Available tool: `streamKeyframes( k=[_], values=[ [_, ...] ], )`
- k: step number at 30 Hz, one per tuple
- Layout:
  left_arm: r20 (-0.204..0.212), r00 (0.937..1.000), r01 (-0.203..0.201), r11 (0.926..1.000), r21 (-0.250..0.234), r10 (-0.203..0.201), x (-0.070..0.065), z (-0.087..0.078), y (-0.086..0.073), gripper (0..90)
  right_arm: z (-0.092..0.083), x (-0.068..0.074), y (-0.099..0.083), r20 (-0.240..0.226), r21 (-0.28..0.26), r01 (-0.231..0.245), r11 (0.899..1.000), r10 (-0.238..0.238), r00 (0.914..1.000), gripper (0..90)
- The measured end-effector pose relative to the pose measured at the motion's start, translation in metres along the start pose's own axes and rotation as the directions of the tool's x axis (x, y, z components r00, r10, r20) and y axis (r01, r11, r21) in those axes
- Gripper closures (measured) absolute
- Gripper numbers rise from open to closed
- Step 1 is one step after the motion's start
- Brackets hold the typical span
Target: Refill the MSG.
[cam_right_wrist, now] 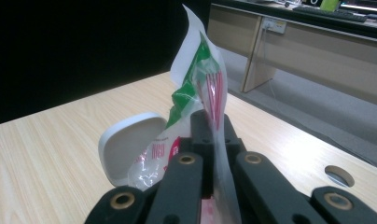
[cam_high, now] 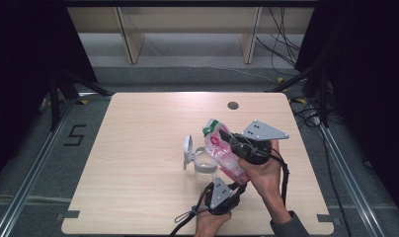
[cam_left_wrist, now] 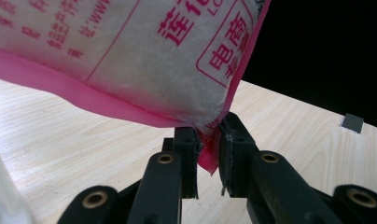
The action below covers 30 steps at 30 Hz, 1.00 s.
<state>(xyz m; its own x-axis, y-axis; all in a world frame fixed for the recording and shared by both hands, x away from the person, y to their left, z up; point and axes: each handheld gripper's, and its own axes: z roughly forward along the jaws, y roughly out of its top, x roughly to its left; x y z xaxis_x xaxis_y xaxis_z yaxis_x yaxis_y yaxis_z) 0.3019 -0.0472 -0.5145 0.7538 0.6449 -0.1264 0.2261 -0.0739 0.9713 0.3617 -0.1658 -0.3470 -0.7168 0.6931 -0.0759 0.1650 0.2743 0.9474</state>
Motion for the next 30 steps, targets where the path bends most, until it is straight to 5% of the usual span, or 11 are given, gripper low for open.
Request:
streamKeyframes(
  k=[5, 10, 11, 12, 30],
  values=[
    [-0.009, 0.9997, -0.021, 0.9997, 0.015, 0.021, 0.000, -0.004, 0.005, 78.1, -0.002, 0.004, 0.004, -0.006, 0.005, -0.018, 1.000, 0.018, 0.9998, 90.0],
    [0.000, 0.9997, -0.026, 0.9996, 0.007, 0.026, -0.001, -0.004, 0.007, 77.9, -0.003, 0.006, 0.008, 0.001, 0.005, 0.016, 1.000, -0.016, 0.9999, 90.0],
    [0.005, 1.0000, 0.001, 0.9999, -0.017, -0.001, -0.004, -0.002, 0.007, 77.9, -0.002, 0.007, 0.008, 0.006, 0.004, 0.003, 1.000, -0.003, 1.0000, 90.0],
    [-0.006, 0.9997, -0.025, 0.9997, 0.006, 0.025, -0.003, -0.004, 0.007, 77.9, -0.001, 0.007, 0.008, -0.001, 0.008, 0.010, 1.000, -0.010, 1.0000, 90.0],
    [0.004, 1.0000, -0.008, 1.0000, -0.002, 0.008, -0.001, 0.002, 0.009, 77.8, 0.009, 0.010, 0.009, 0.005, 0.038, 0.032, 0.999, -0.032, 0.9995, 90.0]
  ],
)
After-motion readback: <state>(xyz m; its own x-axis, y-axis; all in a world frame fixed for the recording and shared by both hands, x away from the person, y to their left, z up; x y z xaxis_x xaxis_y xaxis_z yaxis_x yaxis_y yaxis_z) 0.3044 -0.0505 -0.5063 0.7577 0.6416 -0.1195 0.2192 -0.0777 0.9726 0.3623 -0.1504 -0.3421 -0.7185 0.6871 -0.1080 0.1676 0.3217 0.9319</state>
